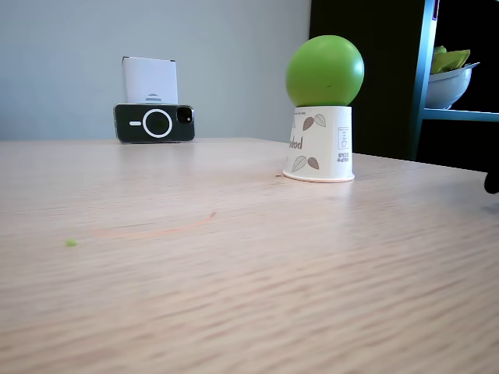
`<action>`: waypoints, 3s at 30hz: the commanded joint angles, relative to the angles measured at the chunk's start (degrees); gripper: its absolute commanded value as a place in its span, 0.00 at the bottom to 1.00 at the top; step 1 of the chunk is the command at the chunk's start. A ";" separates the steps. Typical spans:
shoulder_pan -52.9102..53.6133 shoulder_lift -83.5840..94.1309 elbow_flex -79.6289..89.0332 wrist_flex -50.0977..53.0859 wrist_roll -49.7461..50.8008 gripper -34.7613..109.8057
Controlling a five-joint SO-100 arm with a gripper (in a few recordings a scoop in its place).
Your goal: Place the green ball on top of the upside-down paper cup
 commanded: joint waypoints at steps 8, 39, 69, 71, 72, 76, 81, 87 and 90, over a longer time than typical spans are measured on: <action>-1.05 0.53 0.09 5.71 -2.20 0.24; -1.05 0.53 0.09 5.71 -2.20 0.24; -1.05 0.53 0.09 5.71 -2.20 0.24; -1.05 0.53 0.09 5.71 -2.20 0.24; -1.05 0.53 0.09 5.71 -2.20 0.24; -1.05 0.53 0.09 5.71 -2.20 0.24; -1.05 0.53 0.09 5.71 -2.20 0.24; -1.05 0.53 0.09 5.71 -2.20 0.24; -1.05 0.53 0.09 5.71 -2.20 0.24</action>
